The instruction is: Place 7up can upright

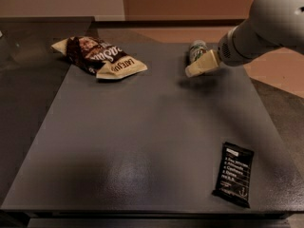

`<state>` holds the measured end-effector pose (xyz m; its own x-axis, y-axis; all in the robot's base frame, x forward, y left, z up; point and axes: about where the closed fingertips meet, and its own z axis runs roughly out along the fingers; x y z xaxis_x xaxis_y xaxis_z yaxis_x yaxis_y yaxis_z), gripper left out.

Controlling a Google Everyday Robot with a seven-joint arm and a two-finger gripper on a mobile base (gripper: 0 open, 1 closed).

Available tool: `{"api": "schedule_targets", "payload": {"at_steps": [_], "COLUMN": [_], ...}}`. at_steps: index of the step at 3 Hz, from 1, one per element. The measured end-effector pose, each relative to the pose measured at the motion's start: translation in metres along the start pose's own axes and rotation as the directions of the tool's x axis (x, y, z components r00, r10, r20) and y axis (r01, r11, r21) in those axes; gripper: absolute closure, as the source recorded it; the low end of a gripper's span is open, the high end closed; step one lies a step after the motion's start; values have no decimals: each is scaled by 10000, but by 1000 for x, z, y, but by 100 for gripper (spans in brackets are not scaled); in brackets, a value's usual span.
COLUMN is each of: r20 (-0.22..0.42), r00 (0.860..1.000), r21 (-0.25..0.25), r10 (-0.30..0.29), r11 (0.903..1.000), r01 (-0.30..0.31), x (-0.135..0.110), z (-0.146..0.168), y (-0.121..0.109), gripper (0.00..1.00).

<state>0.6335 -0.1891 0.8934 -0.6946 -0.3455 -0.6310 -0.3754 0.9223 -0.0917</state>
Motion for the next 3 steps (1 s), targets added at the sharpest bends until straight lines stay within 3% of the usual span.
{"api": "schedule_targets", "payload": {"at_steps": [2, 3], "r20": [170, 8], "r00": [9996, 9994], "r21": [742, 866], "r10": [221, 350], "r11": [9970, 9956], "r01": [-233, -350], "x": [-16, -22], "z": [26, 45], "y": [1, -6], "gripper": [0, 0]}}
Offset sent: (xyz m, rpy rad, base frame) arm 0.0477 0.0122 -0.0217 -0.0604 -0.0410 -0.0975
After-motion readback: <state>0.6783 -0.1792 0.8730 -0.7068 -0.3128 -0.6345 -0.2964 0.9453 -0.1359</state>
